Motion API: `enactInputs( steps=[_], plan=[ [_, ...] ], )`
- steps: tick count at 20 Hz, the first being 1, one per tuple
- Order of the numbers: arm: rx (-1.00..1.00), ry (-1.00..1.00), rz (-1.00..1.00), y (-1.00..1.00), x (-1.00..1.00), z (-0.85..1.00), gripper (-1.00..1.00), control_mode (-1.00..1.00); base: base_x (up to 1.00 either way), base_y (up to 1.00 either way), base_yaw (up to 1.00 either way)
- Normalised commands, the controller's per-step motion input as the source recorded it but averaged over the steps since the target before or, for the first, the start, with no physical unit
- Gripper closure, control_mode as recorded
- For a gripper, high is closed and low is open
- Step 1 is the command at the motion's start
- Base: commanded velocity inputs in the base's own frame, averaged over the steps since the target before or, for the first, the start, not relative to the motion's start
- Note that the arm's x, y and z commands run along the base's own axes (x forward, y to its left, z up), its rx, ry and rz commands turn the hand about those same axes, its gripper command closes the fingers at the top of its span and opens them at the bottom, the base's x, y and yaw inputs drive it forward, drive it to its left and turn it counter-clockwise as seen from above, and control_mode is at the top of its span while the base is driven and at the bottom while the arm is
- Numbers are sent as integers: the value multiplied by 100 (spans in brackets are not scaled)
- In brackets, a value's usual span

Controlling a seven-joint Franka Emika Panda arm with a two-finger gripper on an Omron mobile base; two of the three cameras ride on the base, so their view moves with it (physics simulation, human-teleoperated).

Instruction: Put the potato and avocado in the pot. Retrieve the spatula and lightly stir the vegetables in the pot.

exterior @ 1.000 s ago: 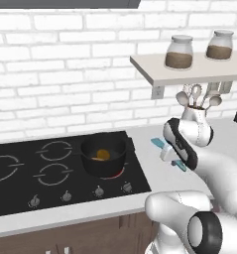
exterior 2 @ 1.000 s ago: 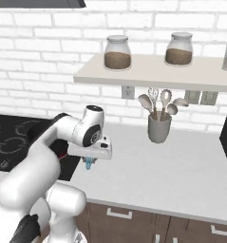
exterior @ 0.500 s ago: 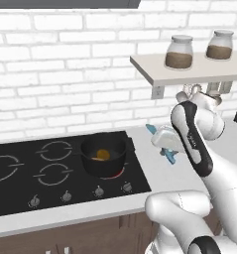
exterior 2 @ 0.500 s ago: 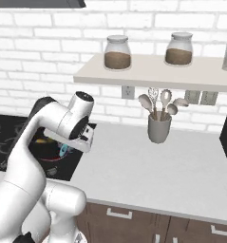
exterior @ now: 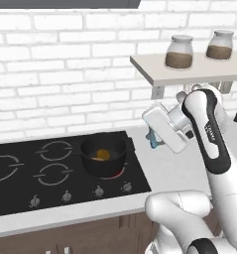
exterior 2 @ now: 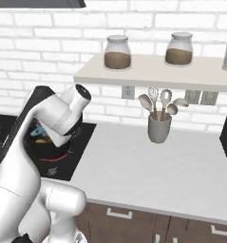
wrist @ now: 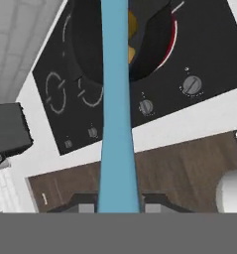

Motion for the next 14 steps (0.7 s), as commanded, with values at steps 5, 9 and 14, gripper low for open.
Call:
enactInputs(
  steps=[5, 9, 14],
  plan=[
    [31, 10, -48, 68, -32, 17, 100, -100, 0, 0, 0],
    [48, 20, -48, 34, -33, 45, 100, -100, 0, 0, 0],
    [51, 46, -39, 7, -11, 73, 100, -100, 0, 0, 0]
  ],
)
